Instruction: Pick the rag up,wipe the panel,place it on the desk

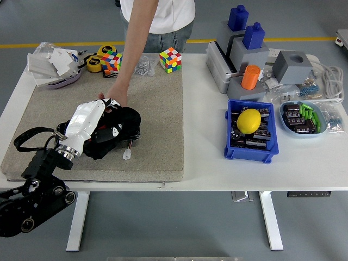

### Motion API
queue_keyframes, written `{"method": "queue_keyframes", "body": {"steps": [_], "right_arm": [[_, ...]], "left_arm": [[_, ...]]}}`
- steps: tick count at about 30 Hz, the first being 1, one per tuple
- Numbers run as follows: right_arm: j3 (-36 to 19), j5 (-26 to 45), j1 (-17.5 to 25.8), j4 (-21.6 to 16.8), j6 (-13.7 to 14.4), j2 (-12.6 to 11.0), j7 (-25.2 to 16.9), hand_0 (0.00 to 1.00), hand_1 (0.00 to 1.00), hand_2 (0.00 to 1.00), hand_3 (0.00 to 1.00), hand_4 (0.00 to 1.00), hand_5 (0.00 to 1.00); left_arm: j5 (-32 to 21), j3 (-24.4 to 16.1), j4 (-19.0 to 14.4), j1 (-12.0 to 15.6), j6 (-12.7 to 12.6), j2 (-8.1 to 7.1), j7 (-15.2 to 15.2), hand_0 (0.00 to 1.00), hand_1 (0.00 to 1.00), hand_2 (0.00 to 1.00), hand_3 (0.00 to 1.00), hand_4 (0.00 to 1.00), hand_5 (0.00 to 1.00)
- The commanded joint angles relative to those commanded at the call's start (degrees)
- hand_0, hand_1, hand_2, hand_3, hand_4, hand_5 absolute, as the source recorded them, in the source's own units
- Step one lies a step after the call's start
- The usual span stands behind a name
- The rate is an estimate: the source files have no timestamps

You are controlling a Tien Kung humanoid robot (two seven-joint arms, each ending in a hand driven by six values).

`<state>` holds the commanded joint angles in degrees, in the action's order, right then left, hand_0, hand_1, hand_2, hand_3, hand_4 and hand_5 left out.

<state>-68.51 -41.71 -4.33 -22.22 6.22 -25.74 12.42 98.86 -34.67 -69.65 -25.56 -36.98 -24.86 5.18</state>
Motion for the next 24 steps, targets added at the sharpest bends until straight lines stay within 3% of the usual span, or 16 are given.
{"method": "queue_keyframes", "body": {"steps": [10, 24], "right_arm": [[-0.66, -0.25, 0.46, -0.03, -0.08, 0.18, 0.05, 0.753, 0.646, 0.695, 0.592, 0.964, 0.584], [-0.89, -0.44, 0.43, -0.07, -0.05, 0.39, 0.00, 0.753, 0.646, 0.696, 0.592, 0.965, 0.585]], "left_arm": [[0.41, -4.13, 2.20, 1.92, 0.00, -2.59, -0.95, 0.165, 0.093, 0.494, 0.557, 0.514, 0.002], [0.40, -6.90, 3.48, 4.48, 0.00, -3.49, -1.39, 0.165, 0.094, 0.493, 0.556, 0.513, 0.002]]}}
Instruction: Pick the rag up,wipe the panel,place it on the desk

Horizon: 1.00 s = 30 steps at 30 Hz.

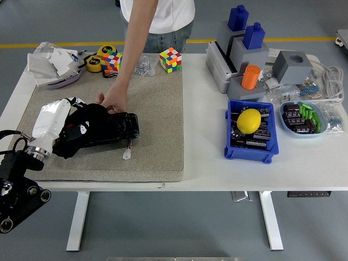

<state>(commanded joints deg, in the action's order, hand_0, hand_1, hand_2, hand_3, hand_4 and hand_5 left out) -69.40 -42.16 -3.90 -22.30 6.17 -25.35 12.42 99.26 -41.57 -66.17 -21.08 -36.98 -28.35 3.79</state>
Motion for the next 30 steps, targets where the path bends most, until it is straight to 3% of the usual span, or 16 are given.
{"method": "queue_keyframes", "body": {"steps": [17, 30], "right_arm": [[-0.49, -0.37, 0.11, -0.06, -0.06, 0.12, -0.01, 0.754, 0.646, 0.696, 0.593, 0.965, 0.585], [-0.64, -0.56, -0.03, -0.24, -0.02, 0.20, -0.01, 0.754, 0.646, 0.696, 0.593, 0.965, 0.585]], "left_arm": [[1.50, -5.73, 0.57, 2.48, 0.00, -2.17, -0.07, 0.165, 0.094, 0.492, 0.556, 0.512, 0.002], [1.72, -7.93, 2.09, 4.07, 0.00, -2.06, -0.60, 0.168, 0.093, 0.492, 0.555, 0.511, 0.002]]}}
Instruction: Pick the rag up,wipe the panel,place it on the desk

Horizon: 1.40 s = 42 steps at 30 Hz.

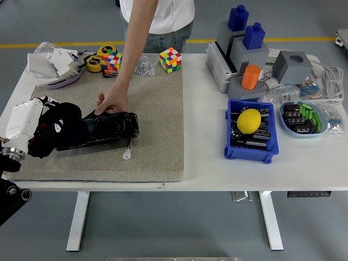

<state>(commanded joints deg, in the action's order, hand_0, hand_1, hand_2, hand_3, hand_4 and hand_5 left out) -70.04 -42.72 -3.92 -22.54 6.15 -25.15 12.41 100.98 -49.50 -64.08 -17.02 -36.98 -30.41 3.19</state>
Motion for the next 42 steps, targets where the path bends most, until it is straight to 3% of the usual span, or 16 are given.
{"method": "queue_keyframes", "body": {"steps": [12, 27, 42], "right_arm": [[0.00, 0.02, -0.05, -0.01, -0.05, -0.06, 0.00, 0.755, 0.646, 0.696, 0.594, 0.965, 0.585], [0.28, 0.02, -0.17, 0.07, -0.18, -0.12, -0.02, 0.755, 0.646, 0.696, 0.593, 0.965, 0.585], [0.87, 0.15, -0.27, 0.03, -0.24, -0.53, -0.07, 0.756, 0.646, 0.697, 0.594, 0.965, 0.584]], "left_arm": [[-0.19, 0.09, -0.42, -0.08, 0.00, 0.65, 0.04, 0.168, 0.093, 0.492, 0.556, 0.509, 0.002], [-2.18, 8.41, -1.45, -4.97, 0.00, 3.18, 0.79, 0.167, 0.092, 0.493, 0.557, 0.510, 0.002], [-2.65, 13.24, -4.24, -8.12, 0.00, 4.89, 1.95, 0.167, 0.092, 0.495, 0.559, 0.512, 0.002]]}}
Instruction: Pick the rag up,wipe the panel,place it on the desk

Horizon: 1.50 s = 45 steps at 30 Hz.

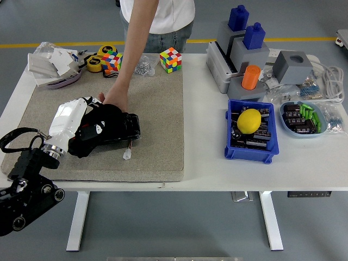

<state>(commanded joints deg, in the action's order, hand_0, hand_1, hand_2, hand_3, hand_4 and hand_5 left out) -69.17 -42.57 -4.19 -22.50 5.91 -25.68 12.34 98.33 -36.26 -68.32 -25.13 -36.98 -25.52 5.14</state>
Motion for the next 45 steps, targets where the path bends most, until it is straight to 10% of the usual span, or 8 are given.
{"method": "queue_keyframes", "body": {"steps": [21, 45], "right_arm": [[0.38, -0.01, 0.07, -0.01, -0.05, -0.07, 0.09, 0.755, 0.646, 0.697, 0.594, 0.965, 0.584], [-0.74, -0.27, 0.57, 0.06, -0.14, 0.23, 0.20, 0.756, 0.646, 0.697, 0.594, 0.966, 0.585]], "left_arm": [[0.00, 4.07, -1.39, -2.15, 0.00, 1.22, 0.69, 0.167, 0.091, 0.497, 0.561, 0.516, 0.002], [1.42, -3.24, 1.37, 2.79, 0.00, -3.42, -0.58, 0.166, 0.091, 0.497, 0.562, 0.517, 0.002]]}}
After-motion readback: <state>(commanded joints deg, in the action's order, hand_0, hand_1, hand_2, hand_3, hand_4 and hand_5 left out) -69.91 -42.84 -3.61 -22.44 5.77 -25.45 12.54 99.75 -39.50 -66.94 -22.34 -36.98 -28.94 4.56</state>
